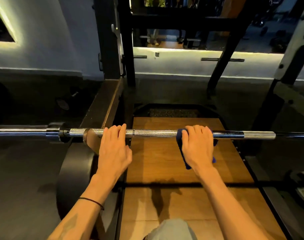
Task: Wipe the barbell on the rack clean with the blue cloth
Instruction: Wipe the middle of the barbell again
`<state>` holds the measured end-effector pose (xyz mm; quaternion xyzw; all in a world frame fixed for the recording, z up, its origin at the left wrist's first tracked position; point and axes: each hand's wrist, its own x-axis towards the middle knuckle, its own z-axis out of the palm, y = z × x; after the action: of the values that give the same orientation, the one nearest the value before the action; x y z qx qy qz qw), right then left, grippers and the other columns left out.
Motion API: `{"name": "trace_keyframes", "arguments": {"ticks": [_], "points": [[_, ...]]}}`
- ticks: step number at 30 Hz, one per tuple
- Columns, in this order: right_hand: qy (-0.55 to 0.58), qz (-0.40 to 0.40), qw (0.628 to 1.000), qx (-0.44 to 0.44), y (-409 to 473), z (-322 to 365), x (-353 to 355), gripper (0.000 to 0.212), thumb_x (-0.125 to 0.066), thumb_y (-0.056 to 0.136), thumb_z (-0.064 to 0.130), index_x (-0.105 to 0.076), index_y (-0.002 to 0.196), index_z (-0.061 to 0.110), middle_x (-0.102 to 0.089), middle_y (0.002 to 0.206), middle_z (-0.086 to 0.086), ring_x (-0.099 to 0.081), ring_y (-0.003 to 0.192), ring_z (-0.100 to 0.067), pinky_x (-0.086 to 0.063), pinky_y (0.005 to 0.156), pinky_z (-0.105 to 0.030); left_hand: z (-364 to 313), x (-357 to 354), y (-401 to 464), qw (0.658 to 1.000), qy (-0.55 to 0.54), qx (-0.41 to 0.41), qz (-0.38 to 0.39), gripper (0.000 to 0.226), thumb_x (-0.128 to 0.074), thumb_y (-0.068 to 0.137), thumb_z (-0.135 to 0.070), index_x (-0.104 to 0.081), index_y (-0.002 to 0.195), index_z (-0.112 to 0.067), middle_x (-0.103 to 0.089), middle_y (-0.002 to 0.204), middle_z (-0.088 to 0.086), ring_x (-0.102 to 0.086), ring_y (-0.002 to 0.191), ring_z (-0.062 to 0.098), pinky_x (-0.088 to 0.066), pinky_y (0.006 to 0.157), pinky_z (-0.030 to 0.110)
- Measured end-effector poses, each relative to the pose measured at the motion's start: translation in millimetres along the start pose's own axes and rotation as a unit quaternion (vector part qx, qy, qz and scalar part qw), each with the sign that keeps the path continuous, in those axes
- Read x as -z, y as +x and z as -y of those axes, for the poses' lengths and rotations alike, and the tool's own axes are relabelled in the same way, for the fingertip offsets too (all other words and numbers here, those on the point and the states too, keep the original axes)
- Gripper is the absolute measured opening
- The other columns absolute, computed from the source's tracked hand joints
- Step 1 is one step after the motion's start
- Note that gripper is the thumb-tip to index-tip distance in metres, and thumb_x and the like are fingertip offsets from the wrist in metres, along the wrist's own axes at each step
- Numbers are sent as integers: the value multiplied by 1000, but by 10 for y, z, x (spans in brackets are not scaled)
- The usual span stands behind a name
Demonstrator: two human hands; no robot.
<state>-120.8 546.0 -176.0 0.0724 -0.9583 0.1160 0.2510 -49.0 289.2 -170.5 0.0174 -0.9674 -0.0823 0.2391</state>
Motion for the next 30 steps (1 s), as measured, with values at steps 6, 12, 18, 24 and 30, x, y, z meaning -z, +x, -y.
{"name": "trace_keyframes", "arguments": {"ticks": [6, 12, 18, 24, 30], "points": [[21, -37, 997, -67, -31, 509, -137, 35, -32, 105, 30, -63, 94, 18, -63, 95, -1, -56, 97, -24, -33, 113, -49, -135, 58, 21, 999, -17, 38, -11, 61, -75, 73, -13, -56, 131, -4, -53, 120, 12, -51, 112, 30, -44, 104, 53], [2, 39, 998, 44, -10, 1718, -243, 24, -42, 101, 33, -53, 83, 23, -59, 83, 0, -52, 78, -22, -38, 81, -41, -69, 82, 120, 1000, -11, 17, -18, 33, -74, 79, -21, -65, 108, -9, -63, 104, 9, -57, 93, 26, -50, 88, 45], [-27, 93, 989, 115, 142, 1626, -132, 26, -46, 101, 27, -58, 78, 24, -64, 77, 0, -60, 71, -23, -33, 64, -39, 51, 57, 197, 998, -39, 37, -17, 35, -83, 70, -20, -63, 98, -12, -56, 94, 6, -53, 83, 23, -35, 71, 29], [-18, 107, 989, 99, 120, 1670, -73, 23, -48, 102, 32, -53, 81, 24, -60, 79, 0, -56, 73, -21, -33, 67, -36, 75, 81, 201, 999, -13, 32, 6, 32, -79, 78, -31, -63, 101, -17, -56, 97, 4, -50, 82, 18, -28, 72, 26], [-28, 106, 991, 78, 114, 1724, -33, 24, -48, 103, 34, -50, 81, 24, -52, 77, 2, -59, 79, -20, -35, 71, -36, 29, 134, 215, 998, 5, 35, 48, 36, -66, 89, -43, -56, 116, -22, -51, 114, 0, -40, 93, 13, -27, 79, 25]]}}
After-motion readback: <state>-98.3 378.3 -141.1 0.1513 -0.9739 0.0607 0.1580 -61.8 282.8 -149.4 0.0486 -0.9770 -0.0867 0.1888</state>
